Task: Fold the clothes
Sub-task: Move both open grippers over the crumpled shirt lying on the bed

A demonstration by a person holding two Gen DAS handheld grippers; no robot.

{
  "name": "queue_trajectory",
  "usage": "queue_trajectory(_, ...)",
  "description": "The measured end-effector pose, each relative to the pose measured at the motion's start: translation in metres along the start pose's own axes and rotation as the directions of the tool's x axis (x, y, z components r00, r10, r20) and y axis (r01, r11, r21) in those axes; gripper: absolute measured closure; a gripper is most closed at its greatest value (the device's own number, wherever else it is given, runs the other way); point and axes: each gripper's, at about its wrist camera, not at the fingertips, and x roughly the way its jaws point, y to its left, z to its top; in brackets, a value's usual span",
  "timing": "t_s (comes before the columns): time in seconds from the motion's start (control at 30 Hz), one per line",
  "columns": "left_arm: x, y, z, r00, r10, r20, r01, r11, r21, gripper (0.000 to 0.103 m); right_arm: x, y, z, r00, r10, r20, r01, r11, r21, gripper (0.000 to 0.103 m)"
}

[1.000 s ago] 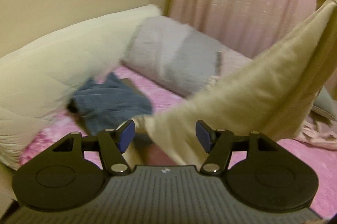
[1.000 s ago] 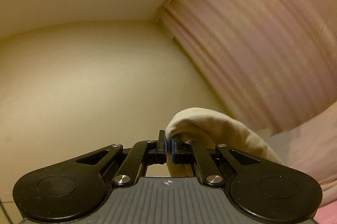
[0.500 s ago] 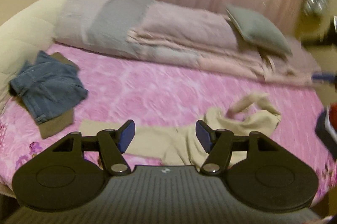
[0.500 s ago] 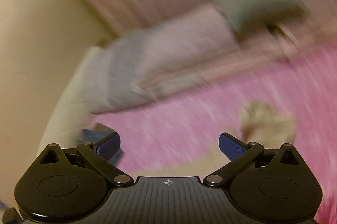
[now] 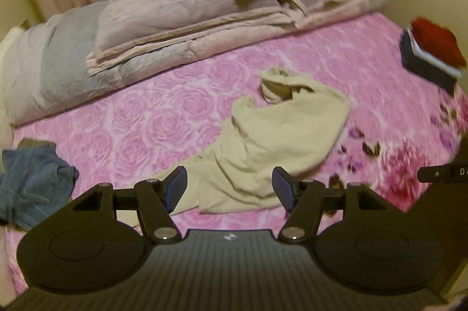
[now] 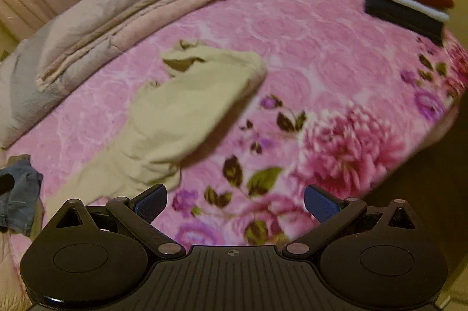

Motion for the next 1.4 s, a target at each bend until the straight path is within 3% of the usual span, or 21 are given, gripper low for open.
queue_trajectory(0.27,-0.014,0.02,-0.032,0.999,-0.009,-0.037,0.014,0.992,0.122,0.041,-0.014,0.038,-0.06,0.999,-0.042,-0.003,0.042,0.998,0.038,0.0)
queue_trajectory(0.4,-0.015,0.03,-0.05,0.998,-0.036,-0.051,0.043,0.989,0.144,0.041,-0.009,0.045,-0.095,0.997,-0.068,-0.025,0.07,0.995,0.072,0.0)
queue_trajectory(0.6,-0.018,0.04,-0.063,0.996,-0.069,-0.055,0.076,0.986,0.151,0.041,-0.012,0.056,-0.119,0.994,-0.103,-0.033,0.106,0.989,0.103,0.0)
queue_trajectory(1.03,-0.011,0.034,-0.051,0.998,-0.055,-0.043,0.059,0.992,0.109,0.04,-0.012,0.06,-0.093,0.996,-0.091,0.0,0.091,0.996,0.011,0.0)
queue_trajectory(1.4,0.017,-0.031,-0.022,0.998,0.004,-0.064,-0.002,1.0,0.019,0.04,0.0,0.006,-0.026,0.999,-0.04,-0.008,0.039,0.993,-0.107,0.0)
